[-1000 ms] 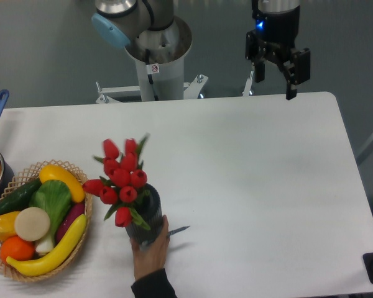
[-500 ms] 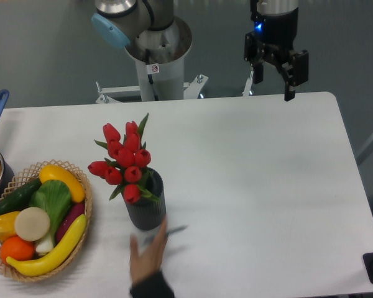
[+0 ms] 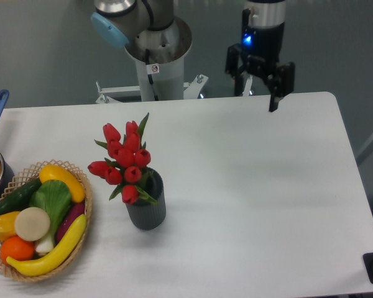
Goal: Pick up the flowers from the vase
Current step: 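Move the open gripper down toward the tulip stems above the vase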
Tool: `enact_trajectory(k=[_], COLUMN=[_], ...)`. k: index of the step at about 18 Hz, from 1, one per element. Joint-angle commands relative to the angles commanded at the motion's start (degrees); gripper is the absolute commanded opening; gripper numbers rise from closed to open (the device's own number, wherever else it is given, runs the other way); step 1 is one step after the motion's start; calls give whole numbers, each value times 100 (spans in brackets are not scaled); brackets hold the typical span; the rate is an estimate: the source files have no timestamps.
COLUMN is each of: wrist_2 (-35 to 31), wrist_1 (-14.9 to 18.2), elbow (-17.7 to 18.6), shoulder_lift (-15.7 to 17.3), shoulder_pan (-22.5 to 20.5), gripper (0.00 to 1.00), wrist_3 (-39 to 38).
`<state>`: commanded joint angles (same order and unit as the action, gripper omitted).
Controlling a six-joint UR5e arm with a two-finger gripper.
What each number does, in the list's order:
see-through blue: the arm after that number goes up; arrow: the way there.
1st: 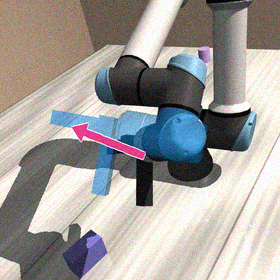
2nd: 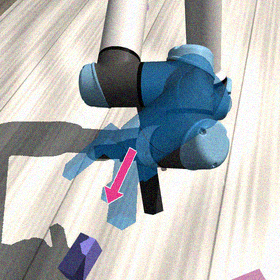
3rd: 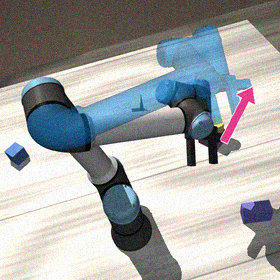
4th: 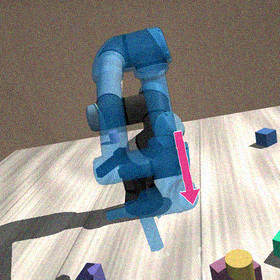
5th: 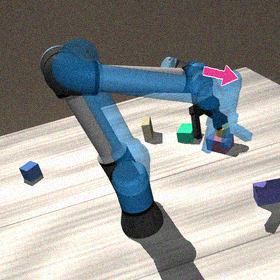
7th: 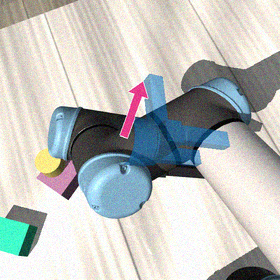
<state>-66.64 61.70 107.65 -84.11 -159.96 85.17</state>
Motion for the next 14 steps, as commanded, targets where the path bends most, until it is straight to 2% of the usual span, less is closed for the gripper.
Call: enact_trajectory(k=[6,9,14], wrist_2=[836,1169,1679], wrist_1=[-26,-272,-273], elbow=[388,423,414], shoulder_lift=[-9,-105,-412], shoulder_pan=[87,132,351], gripper=[100,100,100], wrist_3=[25,-9,-80])
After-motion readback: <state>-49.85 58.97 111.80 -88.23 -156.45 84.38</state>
